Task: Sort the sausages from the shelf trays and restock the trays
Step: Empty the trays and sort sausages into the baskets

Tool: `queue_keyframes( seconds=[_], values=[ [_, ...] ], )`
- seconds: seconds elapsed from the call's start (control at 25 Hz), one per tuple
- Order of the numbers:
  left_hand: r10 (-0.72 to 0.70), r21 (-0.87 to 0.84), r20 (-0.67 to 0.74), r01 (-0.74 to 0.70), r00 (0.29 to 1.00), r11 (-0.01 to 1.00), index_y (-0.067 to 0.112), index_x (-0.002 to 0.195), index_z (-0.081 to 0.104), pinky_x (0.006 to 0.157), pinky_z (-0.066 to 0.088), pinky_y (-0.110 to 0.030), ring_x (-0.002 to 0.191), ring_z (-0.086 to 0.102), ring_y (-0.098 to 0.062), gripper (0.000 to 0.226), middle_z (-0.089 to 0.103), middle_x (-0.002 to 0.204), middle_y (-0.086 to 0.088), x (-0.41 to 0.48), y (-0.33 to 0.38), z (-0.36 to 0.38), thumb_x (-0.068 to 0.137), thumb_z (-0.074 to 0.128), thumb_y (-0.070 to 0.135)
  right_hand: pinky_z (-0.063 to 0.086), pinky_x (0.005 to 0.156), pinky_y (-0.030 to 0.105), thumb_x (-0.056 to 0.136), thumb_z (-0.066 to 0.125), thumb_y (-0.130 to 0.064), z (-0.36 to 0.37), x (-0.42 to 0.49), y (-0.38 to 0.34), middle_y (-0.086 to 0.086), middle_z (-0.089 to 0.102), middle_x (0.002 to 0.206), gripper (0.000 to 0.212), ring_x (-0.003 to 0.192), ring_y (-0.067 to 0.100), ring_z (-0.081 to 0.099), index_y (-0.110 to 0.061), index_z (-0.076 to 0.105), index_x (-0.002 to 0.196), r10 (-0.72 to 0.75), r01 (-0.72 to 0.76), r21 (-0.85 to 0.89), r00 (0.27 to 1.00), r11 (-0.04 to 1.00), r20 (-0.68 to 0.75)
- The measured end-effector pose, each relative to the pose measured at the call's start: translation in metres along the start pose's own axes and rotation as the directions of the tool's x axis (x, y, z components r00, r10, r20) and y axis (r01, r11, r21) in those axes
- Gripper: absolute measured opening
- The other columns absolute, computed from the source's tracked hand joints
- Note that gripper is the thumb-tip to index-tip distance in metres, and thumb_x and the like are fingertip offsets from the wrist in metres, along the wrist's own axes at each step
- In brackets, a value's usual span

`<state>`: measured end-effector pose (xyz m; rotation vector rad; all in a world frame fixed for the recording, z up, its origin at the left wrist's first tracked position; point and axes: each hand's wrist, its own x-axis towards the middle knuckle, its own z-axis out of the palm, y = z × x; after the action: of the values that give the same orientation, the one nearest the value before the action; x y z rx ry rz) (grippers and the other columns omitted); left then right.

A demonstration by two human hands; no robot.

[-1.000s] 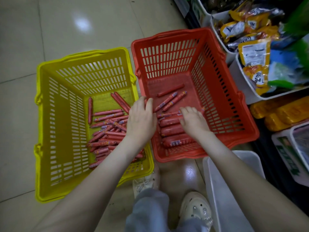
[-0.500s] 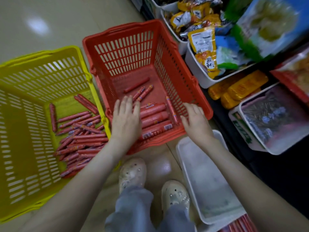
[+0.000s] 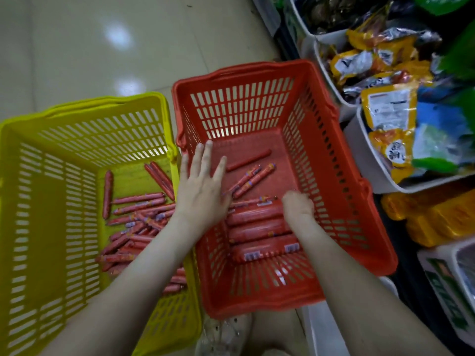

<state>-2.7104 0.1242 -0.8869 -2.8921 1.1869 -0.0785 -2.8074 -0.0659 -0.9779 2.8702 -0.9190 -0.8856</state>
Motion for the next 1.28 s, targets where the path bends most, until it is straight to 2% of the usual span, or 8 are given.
queue_keyframes(
  seconds=[0.36,0.52,0.72,0.8,0.88,1.0,1.16,1.28],
  values=[
    [-0.006,0.024,-0.070,0.008,0.998,1.000,0.012,0.129,0.057,0.115,-0.001,-0.054,0.145,0.011,-0.035,0.064,0.019,0.155,-0.022,0.029,-0.026,0.001,0.076,0.045,0.045,0.042,0.095,0.037,0.093,0.031,0.005,0.009,0.057,0.007,0.017,0.051,0.127,0.041,0.119,0.031,0.050,-0.004,0.034,0.132,-0.097,0.092,0.090,0.994,0.992,0.051],
    [0.009,0.080,-0.022,-0.008,1.000,0.997,0.012,0.125,0.061,0.115,0.002,-0.054,0.144,0.014,-0.034,0.061,0.023,0.154,-0.022,0.032,-0.022,0.006,0.076,0.044,0.046,0.038,0.098,0.039,0.087,0.042,0.005,0.000,0.072,-0.028,0.013,0.049,0.129,0.051,0.121,0.031,0.045,-0.009,0.034,0.135,-0.390,0.399,0.150,0.917,0.904,-0.089],
    [0.005,0.099,0.035,-0.008,0.999,0.995,0.013,0.120,0.064,0.114,0.010,-0.058,0.143,0.022,-0.033,0.055,0.031,0.151,-0.020,0.036,-0.019,0.005,0.076,0.053,0.044,0.044,0.092,0.038,0.098,0.023,-0.003,0.008,0.075,-0.016,0.013,0.053,0.129,0.038,0.117,0.030,0.054,-0.006,0.034,0.134,-0.034,0.037,-0.028,0.994,0.999,0.102],
    [-0.004,0.098,0.049,-0.001,0.999,0.995,0.014,0.117,0.065,0.113,0.013,-0.058,0.141,0.028,-0.032,0.053,0.036,0.149,-0.019,0.036,-0.018,0.003,0.076,0.051,0.044,0.049,0.085,0.036,0.096,0.025,-0.001,0.015,0.072,-0.014,0.009,0.060,0.120,0.039,0.109,0.026,0.061,-0.005,0.040,0.132,-0.099,0.101,-0.042,0.994,0.994,0.053],
    [-0.017,0.093,0.065,0.011,0.998,0.996,0.015,0.115,0.065,0.113,0.014,-0.057,0.139,0.033,-0.031,0.052,0.038,0.148,-0.018,0.036,-0.018,0.001,0.076,0.048,0.045,0.049,0.073,0.034,0.086,0.028,-0.009,0.015,0.066,-0.028,0.002,0.065,0.097,0.044,0.089,0.022,0.065,-0.013,0.059,0.116,-0.369,0.365,-0.058,0.904,0.929,-0.217],
    [-0.019,0.082,0.067,0.013,0.998,0.997,0.016,0.114,0.065,0.113,0.015,-0.056,0.138,0.035,-0.030,0.051,0.039,0.147,-0.018,0.038,-0.018,0.001,0.077,0.048,0.046,0.043,0.080,0.035,0.079,0.036,-0.020,0.024,0.064,-0.056,-0.001,0.065,0.094,0.041,0.087,0.021,0.062,-0.020,0.067,0.105,-0.738,0.743,-0.133,0.594,0.656,-0.320],
    [-0.020,0.062,0.050,0.017,0.999,0.998,0.016,0.115,0.065,0.113,0.014,-0.054,0.137,0.036,-0.030,0.050,0.040,0.146,-0.019,0.037,-0.018,0.002,0.078,0.048,0.046,0.025,0.111,0.048,0.077,0.067,-0.018,0.022,0.082,-0.064,0.013,0.036,0.150,0.075,0.139,0.027,0.033,-0.014,0.036,0.145,-0.655,0.660,-0.046,0.733,0.750,-0.181],
    [-0.027,0.049,0.049,0.025,0.998,0.999,0.016,0.115,0.065,0.114,0.014,-0.053,0.137,0.036,-0.030,0.050,0.040,0.146,-0.018,0.036,-0.020,0.003,0.077,0.051,0.044,0.018,0.114,0.044,0.076,0.071,-0.043,0.015,0.084,-0.063,0.008,0.021,0.157,0.095,0.144,0.021,0.020,-0.019,0.018,0.151,-0.587,0.588,-0.039,0.797,0.808,-0.143]
  ],
)
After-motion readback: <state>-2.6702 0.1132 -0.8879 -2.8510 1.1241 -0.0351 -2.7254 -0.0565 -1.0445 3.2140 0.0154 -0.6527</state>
